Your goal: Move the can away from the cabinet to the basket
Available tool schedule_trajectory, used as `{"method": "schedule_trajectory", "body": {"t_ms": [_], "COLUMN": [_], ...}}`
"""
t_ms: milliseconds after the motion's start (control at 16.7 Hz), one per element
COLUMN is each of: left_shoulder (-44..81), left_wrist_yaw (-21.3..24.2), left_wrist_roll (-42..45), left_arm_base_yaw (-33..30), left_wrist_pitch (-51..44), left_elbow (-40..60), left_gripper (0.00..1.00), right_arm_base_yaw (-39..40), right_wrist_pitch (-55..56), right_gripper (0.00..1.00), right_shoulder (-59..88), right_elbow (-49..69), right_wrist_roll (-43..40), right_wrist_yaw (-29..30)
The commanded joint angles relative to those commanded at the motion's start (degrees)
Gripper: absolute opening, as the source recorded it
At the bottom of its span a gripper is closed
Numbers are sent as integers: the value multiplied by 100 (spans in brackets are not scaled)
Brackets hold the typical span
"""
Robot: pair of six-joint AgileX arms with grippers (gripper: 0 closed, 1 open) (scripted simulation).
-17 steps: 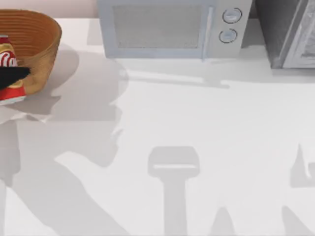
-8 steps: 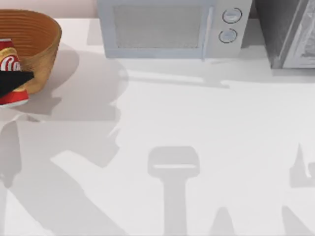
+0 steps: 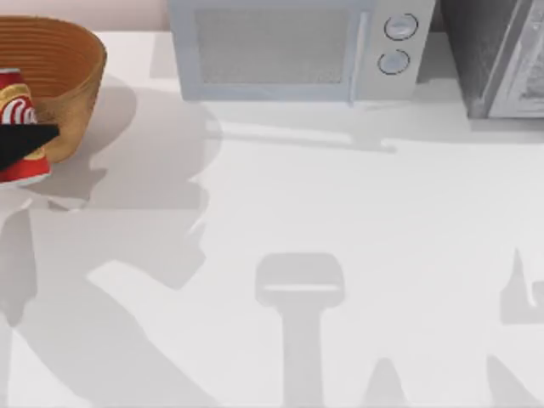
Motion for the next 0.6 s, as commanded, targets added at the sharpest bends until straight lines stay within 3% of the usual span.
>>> {"method": "schedule_trajectory", "body": {"t_ms": [600], "left_shoulder": [0], "left_wrist_yaw": [0], "left_wrist_roll": [0], "left_arm_base_yaw": [0], "left_wrist_pitch": [0], "left_elbow": [0], "left_gripper": [98], "right_arm_base_yaw": [0], "right_wrist_pitch": [0], "right_gripper": [100], "right_shoulder": [0], "right_elbow": [0], "right_wrist_roll": [0], "right_wrist_yaw": [0]}}
